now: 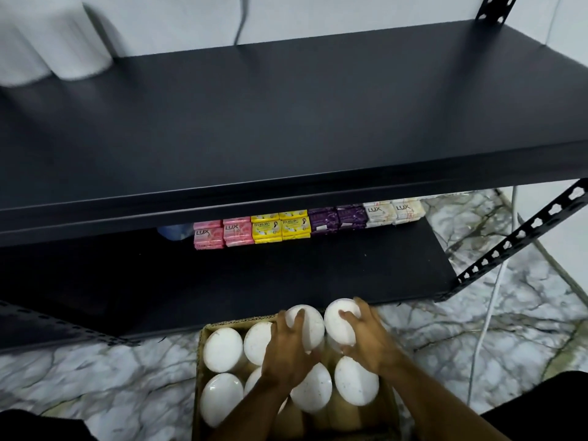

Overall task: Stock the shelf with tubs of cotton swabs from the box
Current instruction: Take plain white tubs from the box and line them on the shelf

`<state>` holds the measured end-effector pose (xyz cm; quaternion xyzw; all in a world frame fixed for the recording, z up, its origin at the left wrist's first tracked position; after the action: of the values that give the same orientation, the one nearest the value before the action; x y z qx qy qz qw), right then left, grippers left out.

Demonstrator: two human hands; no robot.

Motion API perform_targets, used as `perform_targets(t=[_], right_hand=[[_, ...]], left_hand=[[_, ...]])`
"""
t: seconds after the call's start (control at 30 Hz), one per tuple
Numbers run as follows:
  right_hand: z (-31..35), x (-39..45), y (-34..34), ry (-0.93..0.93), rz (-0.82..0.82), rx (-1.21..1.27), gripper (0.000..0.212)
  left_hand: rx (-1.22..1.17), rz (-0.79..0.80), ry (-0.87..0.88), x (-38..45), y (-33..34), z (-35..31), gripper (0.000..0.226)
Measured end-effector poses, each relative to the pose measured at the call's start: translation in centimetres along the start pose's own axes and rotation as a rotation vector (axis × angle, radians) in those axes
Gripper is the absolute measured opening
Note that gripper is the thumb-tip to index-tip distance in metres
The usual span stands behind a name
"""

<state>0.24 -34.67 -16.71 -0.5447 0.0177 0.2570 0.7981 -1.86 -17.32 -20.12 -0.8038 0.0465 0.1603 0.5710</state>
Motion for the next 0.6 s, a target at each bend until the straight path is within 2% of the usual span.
perform_targets(t=[0.33, 0.6], right_hand=[[3.7, -1.1, -4.8, -0.152, -0.165, 0.034, 0.072], [9.1, -3.5, -10.5, -0.281, -0.320, 0.029, 0.075]], left_hand=[[-0.060, -0.111, 0.096, -2.1, -8.8, 0.3, 0.086], [-0.009, -0.188, 0.102, -5.3, -16.8, 1.3, 0.088]])
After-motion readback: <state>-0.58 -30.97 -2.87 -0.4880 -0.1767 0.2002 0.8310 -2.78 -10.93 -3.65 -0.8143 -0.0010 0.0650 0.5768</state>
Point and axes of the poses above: each hand's wrist, its own x-axis towards the middle knuckle, its own y-axis out of the palm, z = x × y, the point moved 4 cm from there along x, towards the middle knuckle, and after that the axes turned 8 degrees about -y, right-handed, at the moved point
